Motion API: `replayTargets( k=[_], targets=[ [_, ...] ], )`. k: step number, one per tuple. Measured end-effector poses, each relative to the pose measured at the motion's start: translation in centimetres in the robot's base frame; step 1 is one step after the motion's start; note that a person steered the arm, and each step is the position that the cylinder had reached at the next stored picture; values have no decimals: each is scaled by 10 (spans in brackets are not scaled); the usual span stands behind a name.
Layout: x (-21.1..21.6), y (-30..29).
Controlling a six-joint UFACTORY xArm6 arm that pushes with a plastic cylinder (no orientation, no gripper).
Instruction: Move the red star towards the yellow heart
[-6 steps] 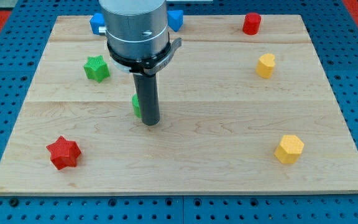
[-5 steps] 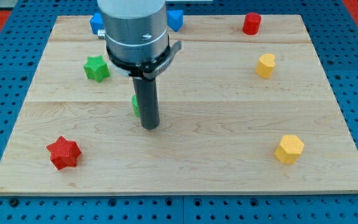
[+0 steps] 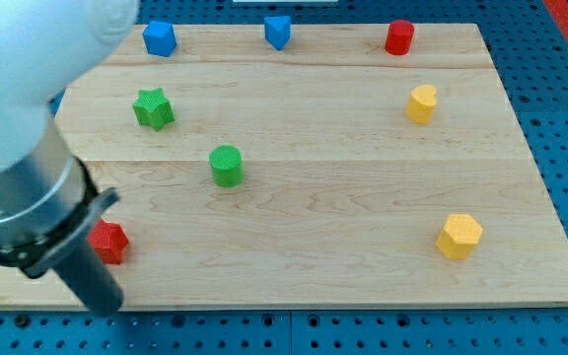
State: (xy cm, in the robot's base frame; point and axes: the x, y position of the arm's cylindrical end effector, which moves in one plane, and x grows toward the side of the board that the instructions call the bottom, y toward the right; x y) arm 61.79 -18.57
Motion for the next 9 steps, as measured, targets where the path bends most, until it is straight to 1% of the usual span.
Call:
replayTargets(
  k=[1, 2, 3, 4, 6, 7, 9],
  targets=[
    [0, -45],
    [-15, -53],
    [-27, -56],
    [-38, -39],
    [-66, -29],
    [-68, -6],
    [-77, 92]
  ],
)
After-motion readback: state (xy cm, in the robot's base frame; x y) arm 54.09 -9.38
